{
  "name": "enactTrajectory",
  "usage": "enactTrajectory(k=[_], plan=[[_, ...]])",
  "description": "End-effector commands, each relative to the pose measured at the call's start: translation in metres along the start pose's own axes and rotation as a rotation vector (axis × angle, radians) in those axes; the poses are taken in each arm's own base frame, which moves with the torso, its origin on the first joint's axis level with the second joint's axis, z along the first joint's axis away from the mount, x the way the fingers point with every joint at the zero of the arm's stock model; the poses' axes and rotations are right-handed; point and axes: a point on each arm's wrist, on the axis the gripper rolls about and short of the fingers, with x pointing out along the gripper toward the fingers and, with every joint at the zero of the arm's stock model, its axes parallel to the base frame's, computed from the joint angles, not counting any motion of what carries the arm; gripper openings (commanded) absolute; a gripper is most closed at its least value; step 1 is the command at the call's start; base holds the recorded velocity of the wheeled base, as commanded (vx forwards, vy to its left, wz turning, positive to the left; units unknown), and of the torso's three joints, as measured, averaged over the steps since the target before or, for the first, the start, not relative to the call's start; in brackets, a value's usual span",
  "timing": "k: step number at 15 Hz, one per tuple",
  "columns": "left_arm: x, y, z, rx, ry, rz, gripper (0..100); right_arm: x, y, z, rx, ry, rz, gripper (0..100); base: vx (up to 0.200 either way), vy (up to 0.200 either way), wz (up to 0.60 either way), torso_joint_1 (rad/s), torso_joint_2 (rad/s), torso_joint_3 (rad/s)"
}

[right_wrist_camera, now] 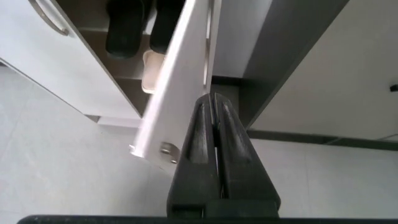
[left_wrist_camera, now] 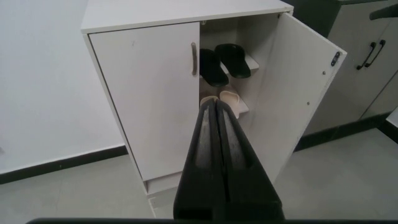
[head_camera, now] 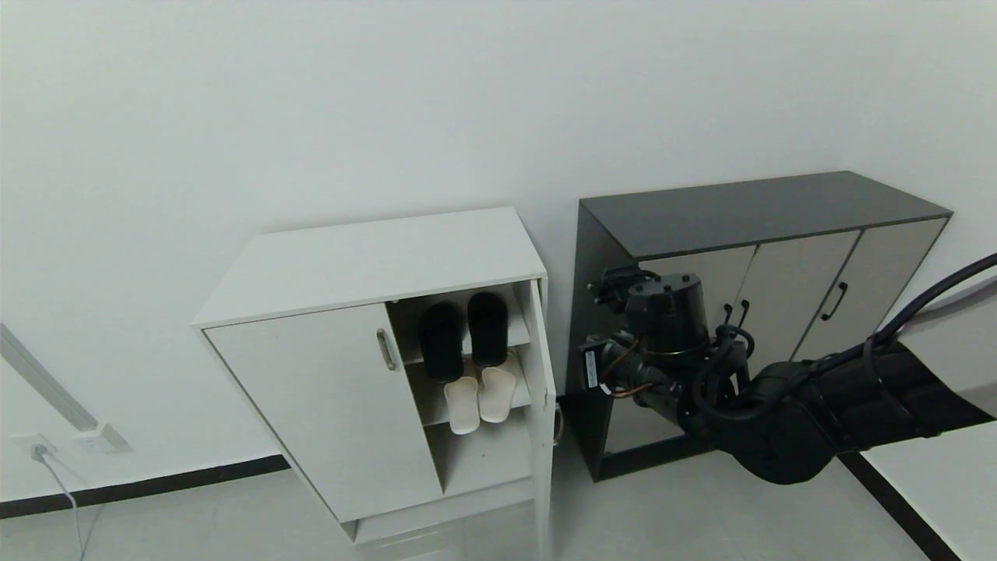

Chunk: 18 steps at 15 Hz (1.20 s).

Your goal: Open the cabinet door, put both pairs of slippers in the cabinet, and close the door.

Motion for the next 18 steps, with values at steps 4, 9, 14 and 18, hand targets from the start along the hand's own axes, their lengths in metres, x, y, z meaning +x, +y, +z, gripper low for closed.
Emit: enactTrajectory(k=[4, 9, 14, 18], plan=[[0.000, 0.000, 0.000, -0.001, 0.002, 0.000, 0, -0.001, -0.001, -0.001, 0.000, 0.006, 0.010, 0, 0.000, 0.000, 0.60, 0.002, 0.00, 0.005], [0.000, 0.000, 0.000, -0.001, 0.002, 0.000, 0, 0.003, -0.015, -0.003, -0.012, 0.016, -0.020, 0, 0.000, 0.000, 0.12, 0.002, 0.00, 0.000], [0.000, 0.000, 0.000, -0.001, 0.000, 0.000, 0, 0.001, -0.059, -0.011, -0.115, 0.055, -0.181, 0, 0.000, 0.000, 0.00, 0.000, 0.00, 0.000], [0.000, 0.000, 0.000, -0.001, 0.002, 0.000, 0, 0.011, -0.077, -0.031, -0.118, 0.125, -0.214, 0, 0.000, 0.000, 0.00, 0.000, 0.00, 0.000]])
